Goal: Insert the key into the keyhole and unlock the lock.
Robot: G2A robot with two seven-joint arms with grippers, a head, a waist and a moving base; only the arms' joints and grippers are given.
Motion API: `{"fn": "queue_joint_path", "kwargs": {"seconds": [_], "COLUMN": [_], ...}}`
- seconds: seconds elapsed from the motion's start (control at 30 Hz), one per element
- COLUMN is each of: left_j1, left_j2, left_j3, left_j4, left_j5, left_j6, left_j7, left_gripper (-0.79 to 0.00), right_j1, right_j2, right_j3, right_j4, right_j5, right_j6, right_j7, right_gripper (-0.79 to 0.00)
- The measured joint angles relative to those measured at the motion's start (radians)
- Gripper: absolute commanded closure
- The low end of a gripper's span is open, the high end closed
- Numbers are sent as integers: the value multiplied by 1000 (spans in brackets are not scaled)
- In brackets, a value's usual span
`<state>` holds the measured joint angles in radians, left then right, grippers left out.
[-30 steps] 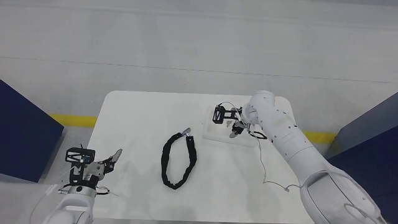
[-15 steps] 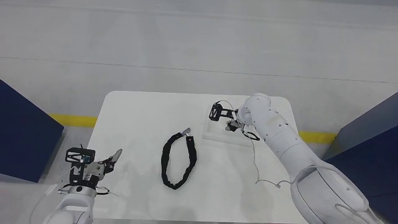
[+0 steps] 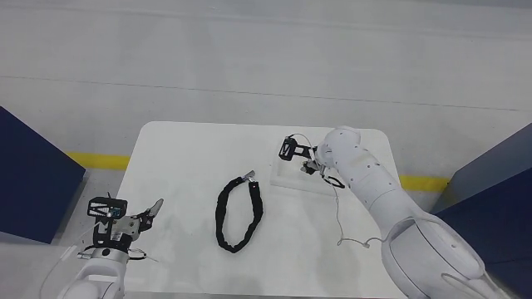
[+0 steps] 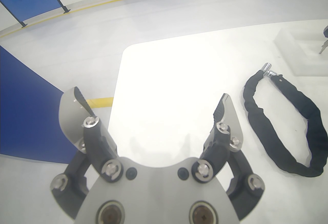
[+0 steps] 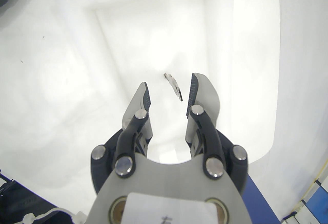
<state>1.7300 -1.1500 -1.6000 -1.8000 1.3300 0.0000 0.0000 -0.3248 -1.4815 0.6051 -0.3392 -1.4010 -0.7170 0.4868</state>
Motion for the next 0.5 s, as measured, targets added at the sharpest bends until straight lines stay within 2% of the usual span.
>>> {"fn": "queue_joint_path", "kwargs": {"seconds": [0.23, 0.3, 0.33, 0.37, 0.5], "left_j1": [0, 0, 0, 0, 0], "left_j2": [0, 0, 0, 0, 0], "left_j3": [0, 0, 0, 0, 0], "left_j4": [0, 0, 0, 0, 0], "left_j5": [0, 0, 0, 0, 0], "left_j6": [0, 0, 0, 0, 0], "left_j7": [0, 0, 0, 0, 0], "left_gripper": [-785, -785, -785, -785, -785], "right_j1": [-3, -3, -3, -3, 6], "right_j2": [-14, -18, -19, -21, -24], "right_j3": [-11, -14, -15, -16, -20], "right_j4": [31, 40, 43, 47, 53], "right_j5": [-16, -20, -22, -25, -34], "right_j6": [14, 16, 17, 16, -2], "right_j7": [-24, -29, -31, -33, -43], "right_gripper": [-280, -188, -117, 0, 0]}}
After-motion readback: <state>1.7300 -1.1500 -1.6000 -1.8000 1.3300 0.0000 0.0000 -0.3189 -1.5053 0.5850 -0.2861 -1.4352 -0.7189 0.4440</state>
